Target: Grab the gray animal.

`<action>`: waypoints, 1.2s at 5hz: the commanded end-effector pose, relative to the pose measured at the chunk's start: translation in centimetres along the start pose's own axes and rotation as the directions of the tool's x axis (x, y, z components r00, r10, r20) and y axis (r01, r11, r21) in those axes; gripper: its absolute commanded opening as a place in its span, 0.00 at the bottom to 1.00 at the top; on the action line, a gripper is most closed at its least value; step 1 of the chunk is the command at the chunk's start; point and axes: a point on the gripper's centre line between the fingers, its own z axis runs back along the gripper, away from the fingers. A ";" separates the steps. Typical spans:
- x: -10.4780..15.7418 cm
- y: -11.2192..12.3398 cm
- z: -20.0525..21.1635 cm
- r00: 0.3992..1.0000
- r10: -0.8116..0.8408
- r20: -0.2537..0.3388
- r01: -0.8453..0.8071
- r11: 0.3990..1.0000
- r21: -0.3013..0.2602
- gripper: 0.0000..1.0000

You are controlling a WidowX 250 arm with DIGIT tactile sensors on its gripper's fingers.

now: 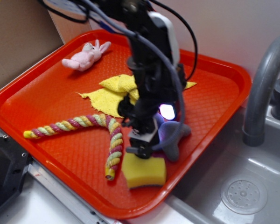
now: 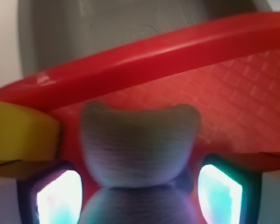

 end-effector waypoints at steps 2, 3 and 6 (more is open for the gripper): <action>0.4 -2.2 -2.0 0.996 -0.081 -0.026 0.082 0.996 0.031 0.00; -0.4 -1.7 -0.5 0.999 -0.034 0.012 0.033 0.999 0.040 0.00; -8.1 0.9 12.6 0.770 0.637 0.030 -0.624 0.743 0.241 0.00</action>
